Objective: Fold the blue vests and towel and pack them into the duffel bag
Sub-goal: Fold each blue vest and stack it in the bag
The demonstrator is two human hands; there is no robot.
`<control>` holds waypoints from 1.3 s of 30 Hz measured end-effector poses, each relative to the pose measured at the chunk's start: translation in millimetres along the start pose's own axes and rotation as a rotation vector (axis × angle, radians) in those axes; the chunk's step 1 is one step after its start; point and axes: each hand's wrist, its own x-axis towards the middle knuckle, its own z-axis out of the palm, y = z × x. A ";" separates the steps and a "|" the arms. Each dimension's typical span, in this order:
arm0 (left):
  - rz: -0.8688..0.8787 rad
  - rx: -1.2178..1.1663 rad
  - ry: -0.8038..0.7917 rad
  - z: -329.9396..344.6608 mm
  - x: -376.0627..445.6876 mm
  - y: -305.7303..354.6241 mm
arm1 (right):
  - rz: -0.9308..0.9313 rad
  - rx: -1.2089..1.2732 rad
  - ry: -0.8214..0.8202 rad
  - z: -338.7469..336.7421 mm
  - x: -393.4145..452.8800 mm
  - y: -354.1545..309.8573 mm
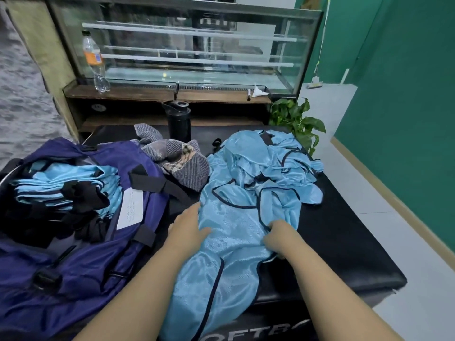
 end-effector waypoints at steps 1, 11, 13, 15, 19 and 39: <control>-0.004 0.055 -0.021 0.7 2.3 0.6 | 0.009 -0.068 -0.051 -4.2 -0.6 1.3; 0.443 -0.139 -0.171 0.3 -30.9 19.7 | -0.131 0.282 0.251 -25.7 19.4 -15.8; 0.377 -0.176 -0.234 0.7 -33.6 23.3 | -0.144 0.453 0.297 -23.9 24.4 -19.8; 0.307 -0.249 -0.290 1.3 -32.7 24.1 | -0.165 0.495 0.294 -20.8 31.9 -20.0; 0.198 -0.424 -0.224 -2.0 -23.2 32.6 | -0.180 0.333 0.193 -17.9 46.1 -17.5; 0.098 -0.337 0.272 -1.4 44.6 66.5 | -0.413 0.587 0.133 -44.0 8.8 -48.4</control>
